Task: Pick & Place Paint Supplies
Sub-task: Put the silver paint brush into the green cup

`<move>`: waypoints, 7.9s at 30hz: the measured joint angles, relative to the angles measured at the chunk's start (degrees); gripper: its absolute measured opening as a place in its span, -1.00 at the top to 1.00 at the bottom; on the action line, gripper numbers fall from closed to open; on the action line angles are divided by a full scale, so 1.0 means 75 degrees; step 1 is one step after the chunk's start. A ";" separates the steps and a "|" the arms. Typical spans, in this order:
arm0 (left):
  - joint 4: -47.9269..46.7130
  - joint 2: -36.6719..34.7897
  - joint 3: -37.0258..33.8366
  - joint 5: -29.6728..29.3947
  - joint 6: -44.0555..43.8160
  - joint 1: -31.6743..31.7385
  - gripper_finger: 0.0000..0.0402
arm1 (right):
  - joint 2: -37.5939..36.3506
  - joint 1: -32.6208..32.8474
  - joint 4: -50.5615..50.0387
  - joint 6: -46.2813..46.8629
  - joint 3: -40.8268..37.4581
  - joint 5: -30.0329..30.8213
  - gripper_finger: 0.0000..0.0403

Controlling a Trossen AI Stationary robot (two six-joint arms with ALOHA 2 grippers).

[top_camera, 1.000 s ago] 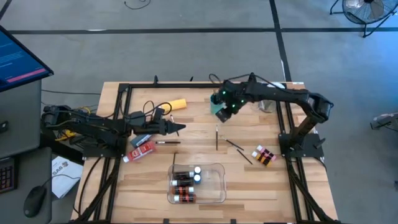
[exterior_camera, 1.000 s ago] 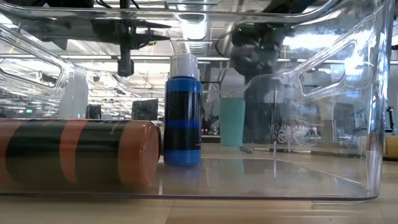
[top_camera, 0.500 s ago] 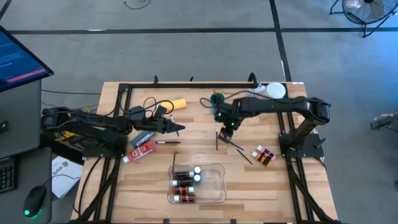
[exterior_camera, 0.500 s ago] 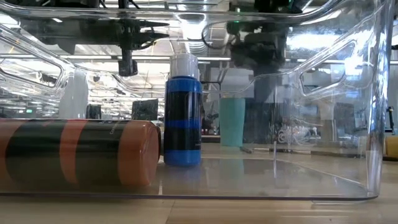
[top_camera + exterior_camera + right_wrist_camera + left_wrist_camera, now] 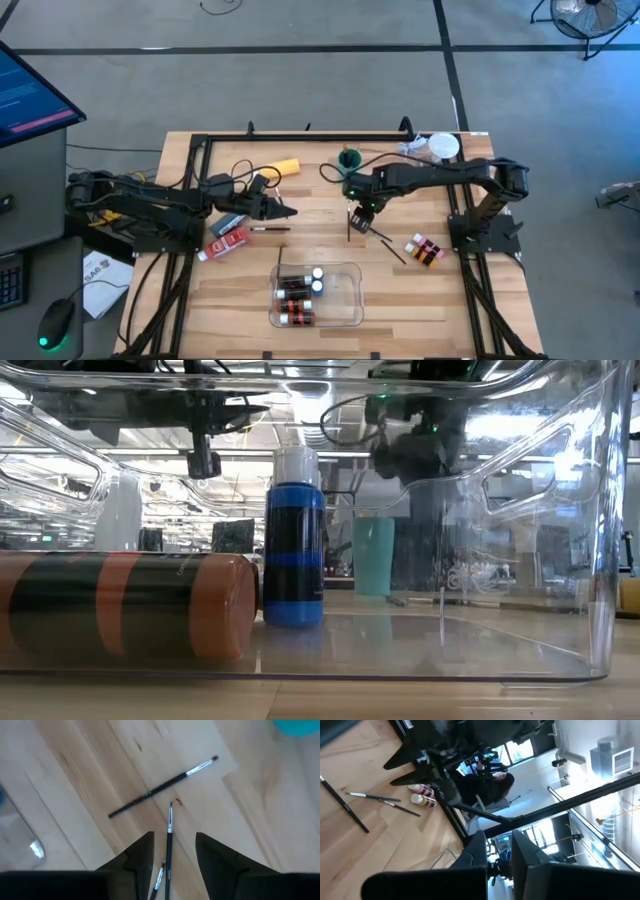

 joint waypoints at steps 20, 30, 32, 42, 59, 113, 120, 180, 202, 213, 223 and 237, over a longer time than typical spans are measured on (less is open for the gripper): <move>0.0236 -0.0006 -0.0003 0.0003 -0.0043 -0.0247 0.99 | 0.1391 0.0300 0.0531 -0.0517 -0.0008 0.0075 0.21; 0.0248 -0.0006 -0.0003 0.0006 -0.0043 -0.0365 0.99 | 0.1371 0.0165 0.0834 -0.0520 0.0001 0.0255 0.24; 0.0248 -0.0006 -0.0003 0.0006 -0.0043 -0.0365 0.99 | 0.1371 0.0112 0.0923 -0.0522 0.0001 0.0277 0.24; 0.0245 -0.0003 -0.0001 0.0052 -0.0008 -0.0365 0.99 | 0.1371 0.0006 0.1108 -0.0526 0.0001 0.0278 0.25; 0.0242 -0.0003 0.0000 0.0205 0.0012 -0.0379 0.99 | 0.1371 -0.0119 0.1223 -0.0720 0.0001 0.0278 0.24; 0.0294 -0.0099 0.0003 0.0423 0.0269 -0.0476 0.99 | 0.1264 0.0044 0.1460 -0.0803 -0.0410 0.0243 0.30; 0.0291 -0.0099 0.0000 0.0420 0.0272 -0.0476 0.99 | 0.1261 0.0044 0.1613 -0.0679 -0.0628 0.0245 0.30; 0.0291 -0.0099 -0.0003 0.0370 0.0415 -0.0473 0.99 | 0.1567 0.0079 0.0799 -0.0757 0.0046 0.0247 1.00; 0.0289 -0.0099 0.0000 0.0370 0.0415 -0.0473 0.99 | 0.1537 0.0070 0.0085 -0.0955 0.0956 0.0302 1.00; 0.0289 -0.0099 0.0000 0.0326 0.0467 -0.0473 0.99 | 0.1533 0.0029 -0.0356 -0.1150 0.1586 0.0474 1.00; 0.0289 -0.0099 0.0000 0.0329 0.0473 -0.0474 0.99 | 0.1529 -0.0026 -0.0586 -0.1269 0.1833 0.0532 1.00; 0.0283 -0.0099 0.0000 0.0326 0.0613 -0.0475 0.99 | 0.1526 -0.0084 -0.1093 -0.1345 0.2534 0.0695 1.00</move>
